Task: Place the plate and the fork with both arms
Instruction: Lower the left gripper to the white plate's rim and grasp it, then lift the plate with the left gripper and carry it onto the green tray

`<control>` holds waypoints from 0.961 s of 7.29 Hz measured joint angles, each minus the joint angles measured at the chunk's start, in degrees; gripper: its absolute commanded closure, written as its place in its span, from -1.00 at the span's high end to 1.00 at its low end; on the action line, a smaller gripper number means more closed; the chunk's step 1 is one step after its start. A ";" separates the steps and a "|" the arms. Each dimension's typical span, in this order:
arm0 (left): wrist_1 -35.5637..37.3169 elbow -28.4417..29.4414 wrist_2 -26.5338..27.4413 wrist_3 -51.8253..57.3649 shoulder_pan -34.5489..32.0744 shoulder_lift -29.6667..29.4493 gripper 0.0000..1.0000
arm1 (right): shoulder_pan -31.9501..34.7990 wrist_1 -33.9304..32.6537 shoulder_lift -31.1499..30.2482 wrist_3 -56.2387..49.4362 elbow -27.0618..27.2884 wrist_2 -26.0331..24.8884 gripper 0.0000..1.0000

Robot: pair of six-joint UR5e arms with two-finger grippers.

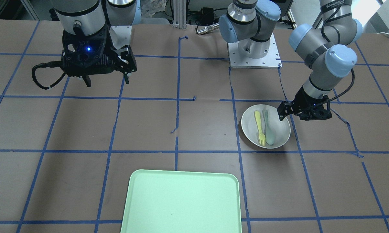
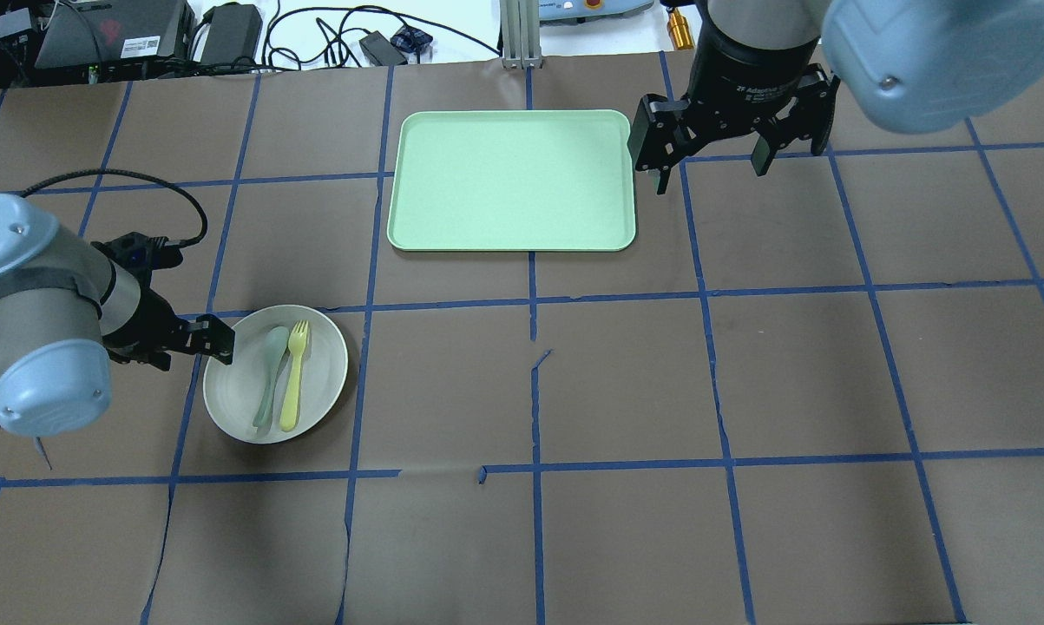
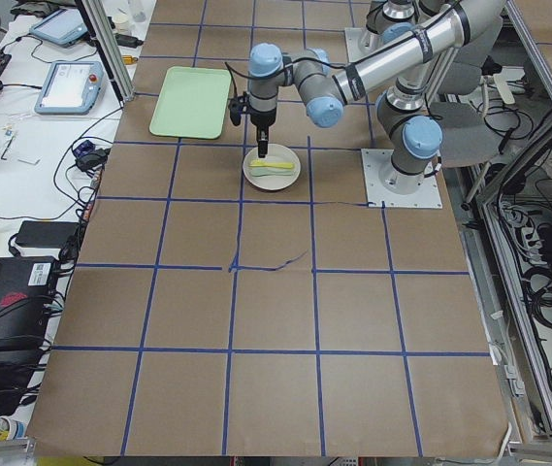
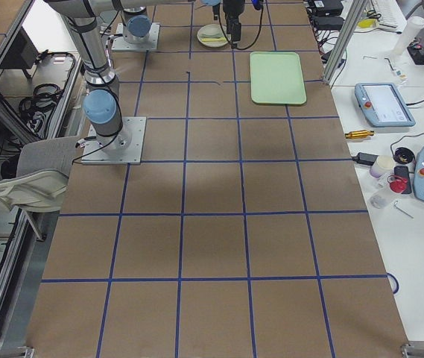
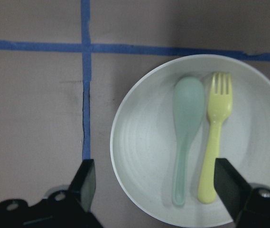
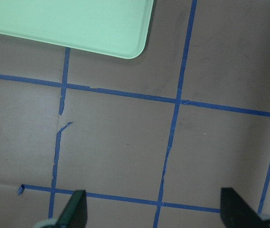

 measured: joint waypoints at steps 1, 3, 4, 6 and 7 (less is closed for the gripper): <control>3.43 -2.31 0.07 0.76 1.33 -1.56 0.51 | 0.00 0.01 0.00 0.00 0.00 0.05 1.00; 6.38 -3.61 0.27 1.10 2.33 -4.00 -1.00 | 0.00 0.05 0.00 0.00 0.03 0.11 1.00; 6.52 -3.52 0.48 1.14 2.44 -4.60 -1.00 | 0.00 0.03 0.00 0.00 0.06 0.15 1.00; 6.20 -3.31 0.36 1.03 2.49 -4.90 -1.00 | 0.00 0.03 0.00 0.00 0.08 0.18 1.00; 5.77 -3.04 0.11 0.98 2.49 -4.90 -1.00 | 0.00 0.07 0.00 0.00 0.07 0.18 1.00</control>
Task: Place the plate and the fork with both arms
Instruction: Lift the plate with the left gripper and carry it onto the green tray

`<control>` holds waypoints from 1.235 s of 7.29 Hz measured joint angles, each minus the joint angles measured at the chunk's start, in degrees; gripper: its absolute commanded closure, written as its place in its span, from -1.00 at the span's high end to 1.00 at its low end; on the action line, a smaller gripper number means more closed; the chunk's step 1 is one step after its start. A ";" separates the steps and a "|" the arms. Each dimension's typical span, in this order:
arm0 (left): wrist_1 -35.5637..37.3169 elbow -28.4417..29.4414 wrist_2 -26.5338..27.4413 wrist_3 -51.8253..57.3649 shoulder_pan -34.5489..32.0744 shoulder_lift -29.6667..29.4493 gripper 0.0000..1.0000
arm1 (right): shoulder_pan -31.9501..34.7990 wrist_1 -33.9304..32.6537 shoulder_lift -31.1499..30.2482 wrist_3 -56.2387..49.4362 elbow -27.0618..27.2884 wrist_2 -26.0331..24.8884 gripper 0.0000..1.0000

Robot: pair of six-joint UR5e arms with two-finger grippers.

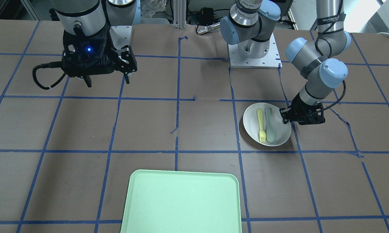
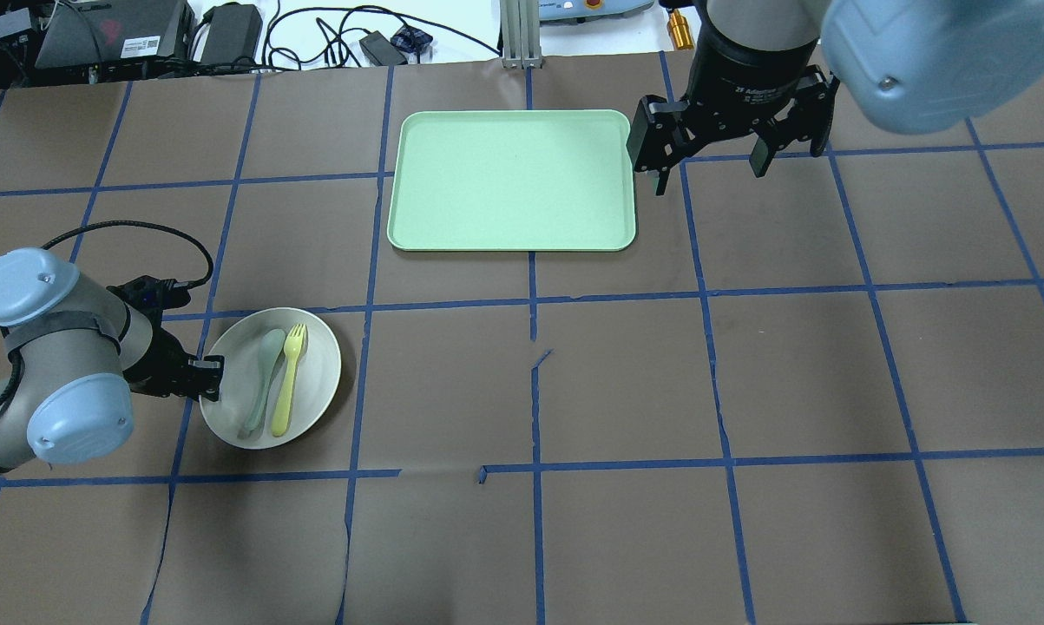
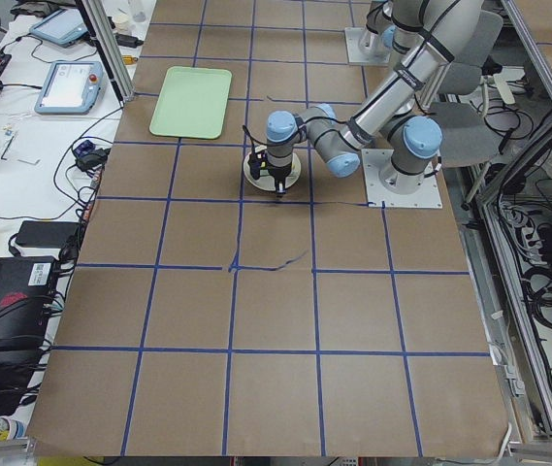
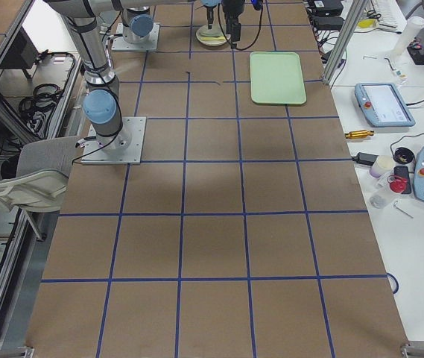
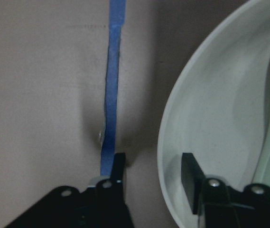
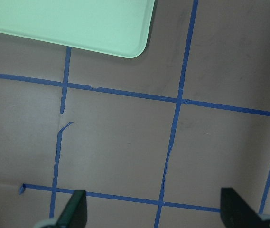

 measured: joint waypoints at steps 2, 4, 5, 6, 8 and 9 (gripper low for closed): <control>-3.87 3.11 -4.61 -0.27 -0.40 -0.25 -1.00 | 0.00 0.03 0.00 0.00 -0.06 0.00 1.00; -13.83 10.86 -18.57 -4.41 -0.81 -1.34 -1.00 | 0.00 0.01 0.00 0.00 -0.02 0.00 1.00; -16.62 14.06 -25.69 -6.81 -1.63 -2.97 -1.00 | 0.00 -0.01 0.00 0.00 0.00 0.00 1.00; -17.26 17.41 -30.74 -8.59 -3.89 -5.38 -1.00 | 0.00 -0.01 0.00 0.00 0.01 0.00 1.00; -16.99 29.03 -32.66 -16.13 -12.37 -12.60 -1.00 | 0.00 -0.05 0.02 0.00 0.01 0.06 1.00; -16.93 35.77 -29.95 -20.45 -17.09 -17.37 -1.00 | 0.00 -0.05 0.03 0.00 0.04 0.08 1.00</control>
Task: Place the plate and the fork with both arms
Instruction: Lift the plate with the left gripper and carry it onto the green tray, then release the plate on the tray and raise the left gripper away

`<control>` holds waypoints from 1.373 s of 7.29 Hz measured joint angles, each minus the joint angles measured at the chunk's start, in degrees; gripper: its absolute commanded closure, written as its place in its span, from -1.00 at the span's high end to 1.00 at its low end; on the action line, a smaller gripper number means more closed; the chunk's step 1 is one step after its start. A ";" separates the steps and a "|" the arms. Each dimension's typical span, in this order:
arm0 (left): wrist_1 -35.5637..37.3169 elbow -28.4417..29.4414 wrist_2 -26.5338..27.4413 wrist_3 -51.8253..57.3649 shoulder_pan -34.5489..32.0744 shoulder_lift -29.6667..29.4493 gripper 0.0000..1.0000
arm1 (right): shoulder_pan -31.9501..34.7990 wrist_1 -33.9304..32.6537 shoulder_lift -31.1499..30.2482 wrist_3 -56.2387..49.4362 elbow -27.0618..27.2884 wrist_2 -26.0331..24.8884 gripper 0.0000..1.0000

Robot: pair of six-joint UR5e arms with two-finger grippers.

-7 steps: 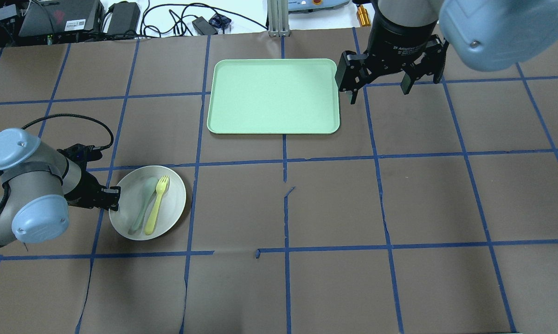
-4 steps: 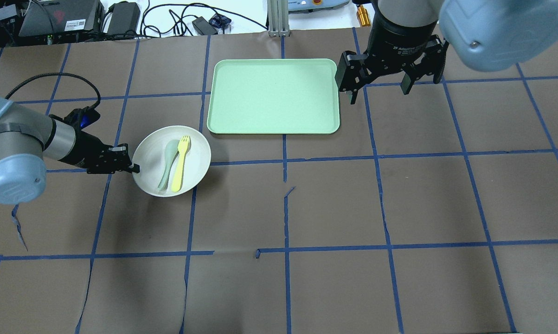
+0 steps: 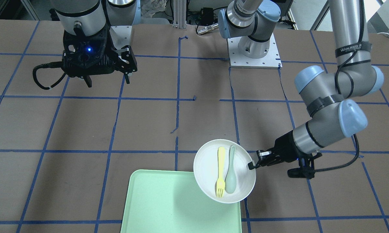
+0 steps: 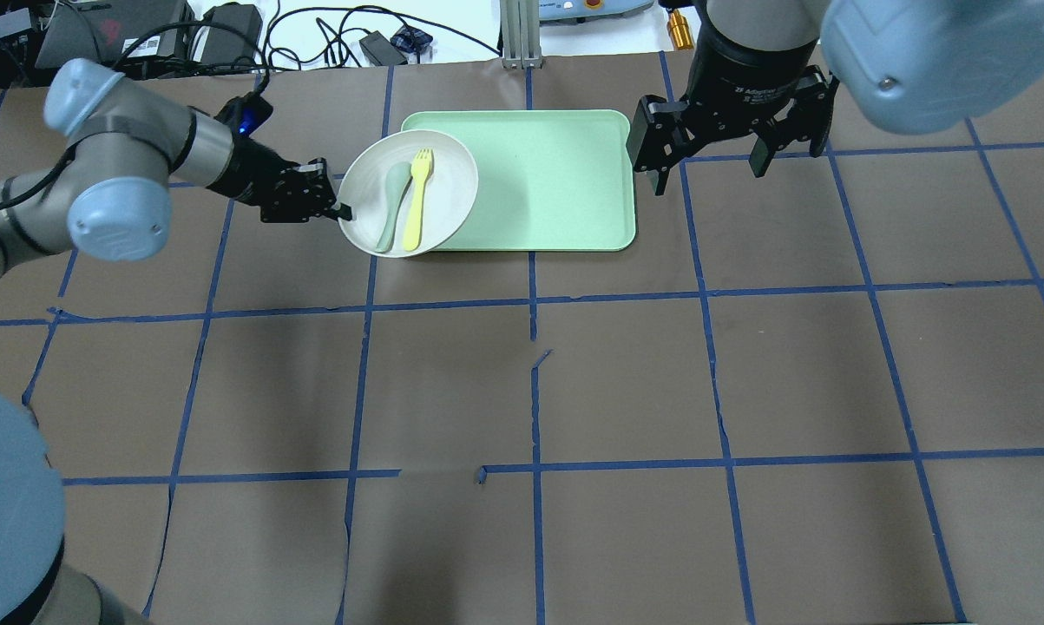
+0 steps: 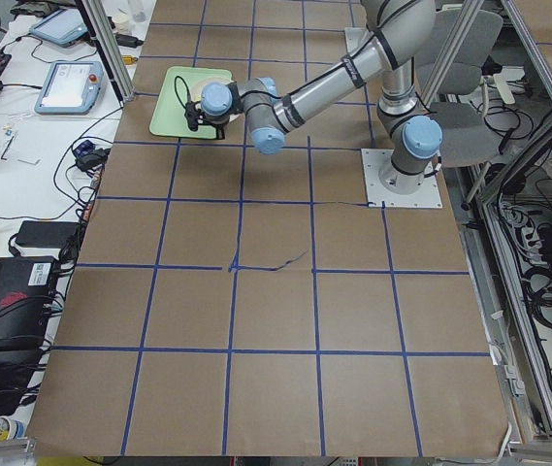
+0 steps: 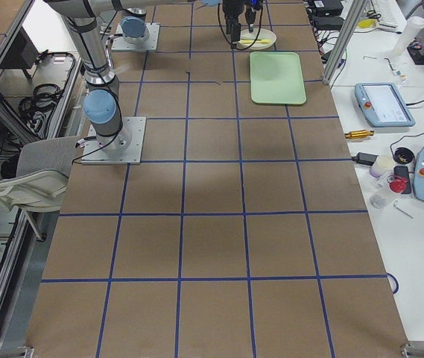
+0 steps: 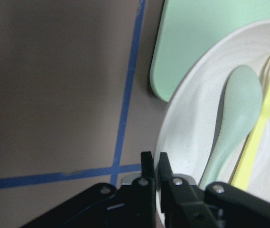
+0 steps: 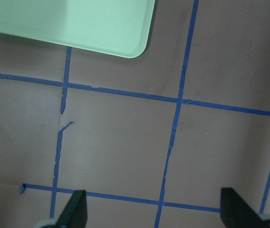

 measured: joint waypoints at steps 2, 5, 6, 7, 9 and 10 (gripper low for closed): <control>0.15 10.64 4.40 -6.95 -6.19 -8.71 -1.00 | 0.00 0.00 0.03 0.00 0.04 0.03 1.00; 3.60 17.56 7.52 -11.96 -9.17 -16.69 -0.59 | 0.00 0.00 0.02 0.00 0.19 0.09 1.00; 4.65 17.89 8.71 -12.49 -9.52 -17.81 0.84 | 0.00 -0.01 0.02 0.00 0.20 0.10 1.00; 5.04 17.79 9.40 -12.99 -9.74 -17.81 1.00 | 0.00 0.00 0.02 0.00 0.18 0.10 1.00; 4.57 15.81 14.40 -13.41 -10.02 -14.58 1.00 | 0.00 0.00 0.05 0.00 0.15 0.10 1.00; 3.02 13.35 20.18 -13.47 -10.12 -10.63 1.00 | 0.00 0.00 0.05 0.00 0.12 0.10 1.00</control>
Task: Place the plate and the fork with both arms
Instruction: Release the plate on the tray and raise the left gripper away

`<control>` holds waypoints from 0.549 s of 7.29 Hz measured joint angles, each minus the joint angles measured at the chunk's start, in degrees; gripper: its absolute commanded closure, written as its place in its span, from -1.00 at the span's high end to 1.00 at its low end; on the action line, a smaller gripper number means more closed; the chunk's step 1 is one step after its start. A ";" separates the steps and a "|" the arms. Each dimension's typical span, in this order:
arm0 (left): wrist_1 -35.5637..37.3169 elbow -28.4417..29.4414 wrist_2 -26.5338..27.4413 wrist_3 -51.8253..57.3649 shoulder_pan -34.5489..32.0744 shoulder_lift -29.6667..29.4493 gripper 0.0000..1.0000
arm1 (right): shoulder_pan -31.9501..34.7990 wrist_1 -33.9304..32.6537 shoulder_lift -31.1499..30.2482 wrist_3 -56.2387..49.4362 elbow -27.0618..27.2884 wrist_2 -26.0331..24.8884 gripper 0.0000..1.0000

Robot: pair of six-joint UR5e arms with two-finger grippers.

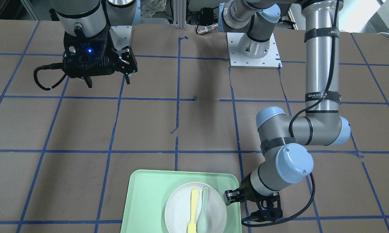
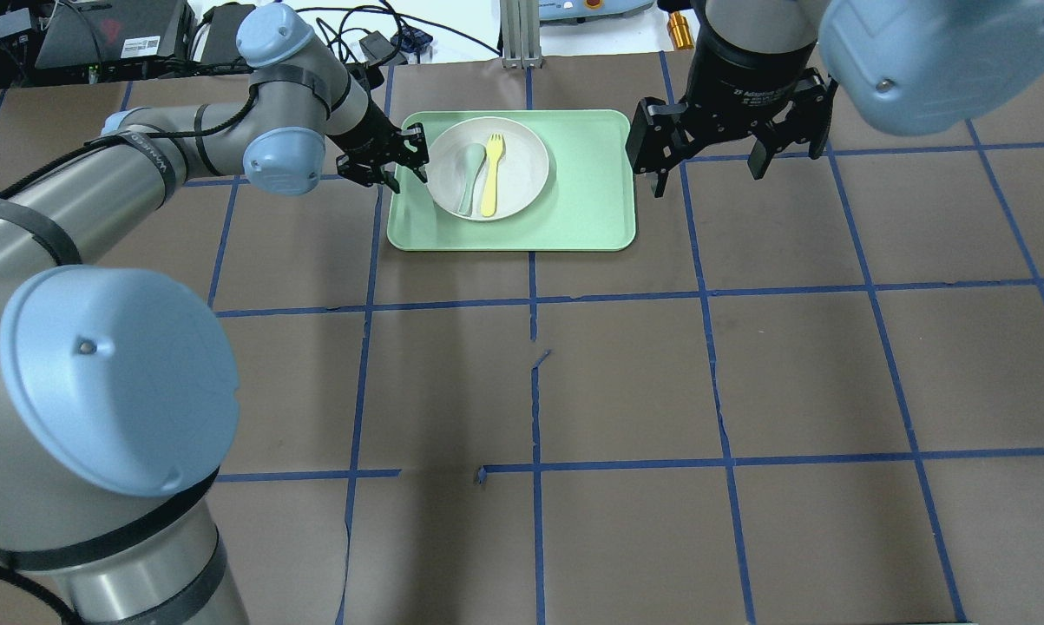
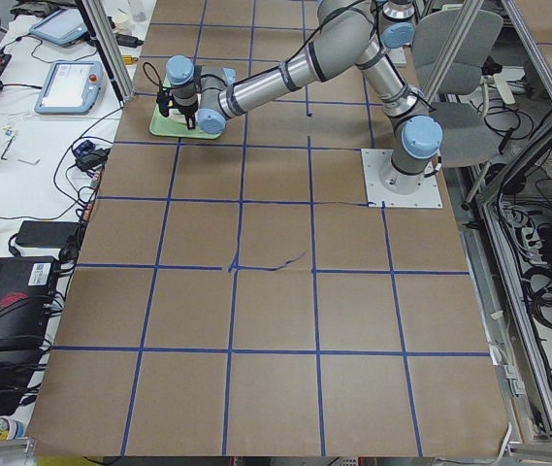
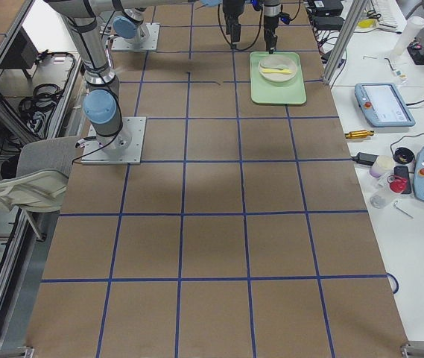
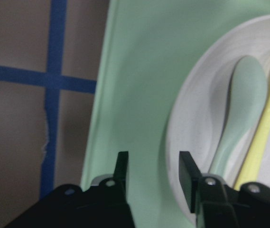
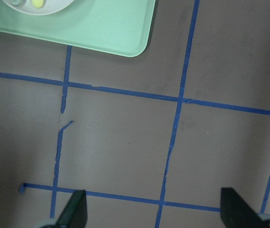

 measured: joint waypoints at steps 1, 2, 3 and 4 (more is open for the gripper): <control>-3.62 -2.36 3.26 0.11 0.01 5.22 1.00 | 0.00 -0.02 -0.02 0.00 -0.01 -0.08 1.00; -10.07 -3.87 5.66 0.39 -0.04 11.44 1.00 | 0.00 -0.04 -0.05 0.00 -0.01 -0.24 1.00; -17.63 -4.41 7.90 0.58 -0.15 17.64 1.00 | 0.00 -0.02 -0.08 0.00 -0.01 -0.33 1.00; -24.10 -4.48 9.09 0.66 -0.30 23.42 1.00 | 0.00 -0.01 -0.07 0.00 -0.02 -0.39 1.00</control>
